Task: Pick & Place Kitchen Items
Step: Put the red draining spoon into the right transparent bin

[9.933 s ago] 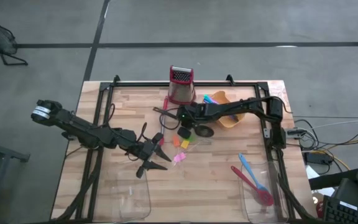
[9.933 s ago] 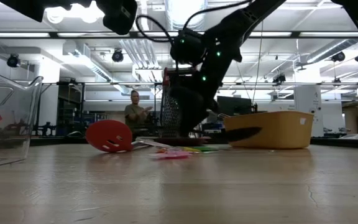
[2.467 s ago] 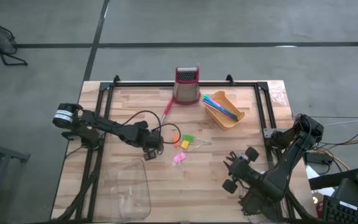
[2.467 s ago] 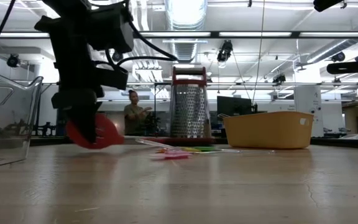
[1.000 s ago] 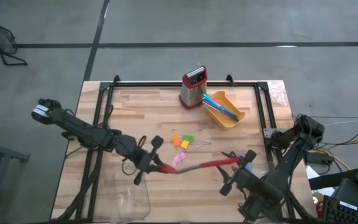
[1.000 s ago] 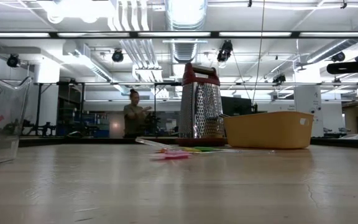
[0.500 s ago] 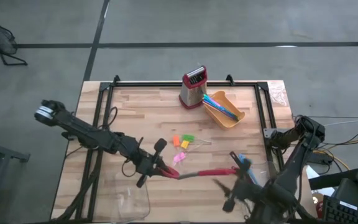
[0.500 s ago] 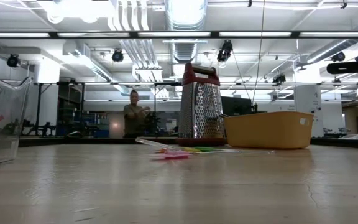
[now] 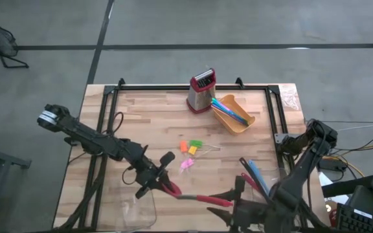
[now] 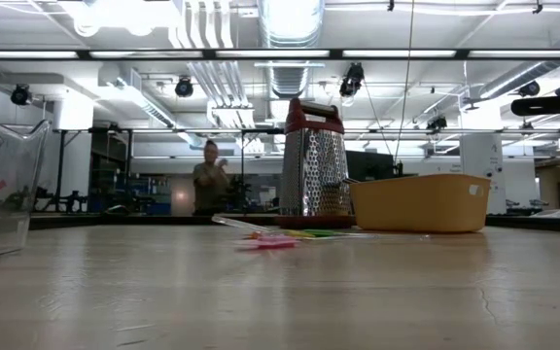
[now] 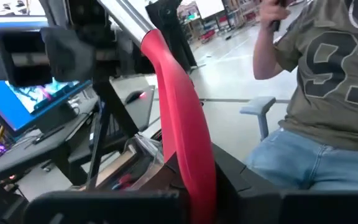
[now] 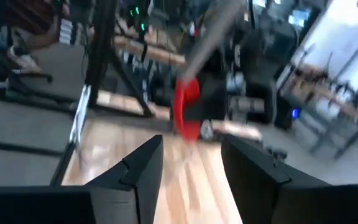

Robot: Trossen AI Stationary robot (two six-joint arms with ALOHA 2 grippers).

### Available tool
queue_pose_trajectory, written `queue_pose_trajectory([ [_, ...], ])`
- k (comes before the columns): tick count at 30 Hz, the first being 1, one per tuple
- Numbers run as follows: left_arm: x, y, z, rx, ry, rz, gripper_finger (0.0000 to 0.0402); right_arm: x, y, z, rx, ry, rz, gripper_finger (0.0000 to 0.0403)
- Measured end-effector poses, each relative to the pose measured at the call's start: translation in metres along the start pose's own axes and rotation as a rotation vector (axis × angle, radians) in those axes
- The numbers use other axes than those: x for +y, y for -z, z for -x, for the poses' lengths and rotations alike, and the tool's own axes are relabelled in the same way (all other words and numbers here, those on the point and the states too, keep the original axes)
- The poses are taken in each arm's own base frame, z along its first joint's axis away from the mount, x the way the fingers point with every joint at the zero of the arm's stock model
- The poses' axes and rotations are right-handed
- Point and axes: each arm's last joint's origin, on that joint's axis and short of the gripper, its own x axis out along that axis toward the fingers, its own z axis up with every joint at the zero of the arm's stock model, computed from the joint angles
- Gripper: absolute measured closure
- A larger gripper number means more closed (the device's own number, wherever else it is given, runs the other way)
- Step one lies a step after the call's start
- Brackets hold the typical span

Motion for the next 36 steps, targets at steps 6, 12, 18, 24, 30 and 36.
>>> queue_pose_trajectory([
  [6,-0.004,0.011,-0.008,0.025,0.015,-0.002,0.0376,-0.009,-0.005,-0.019,-0.078,-0.085,0.048,0.0226],
  [12,-0.006,0.016,-0.014,0.022,0.033,-0.004,0.0376,-0.018,-0.006,-0.035,-0.105,-0.136,0.029,0.0195],
  [18,-0.007,0.019,-0.016,0.026,0.032,-0.002,0.0376,-0.023,-0.01,-0.043,-0.16,-0.207,0.018,0.0163],
  [24,-0.006,0.019,-0.016,0.027,0.012,-0.005,0.0376,-0.025,-0.012,-0.044,-0.19,-0.227,0.031,0.0155],
  [30,-0.005,0.019,-0.017,0.043,-0.029,-0.009,0.0376,-0.025,-0.015,-0.045,-0.227,-0.251,0.029,0.0194],
  [36,-0.005,0.019,-0.017,0.046,-0.028,-0.008,0.0376,-0.028,-0.015,-0.047,-0.228,-0.241,0.029,0.0263],
])
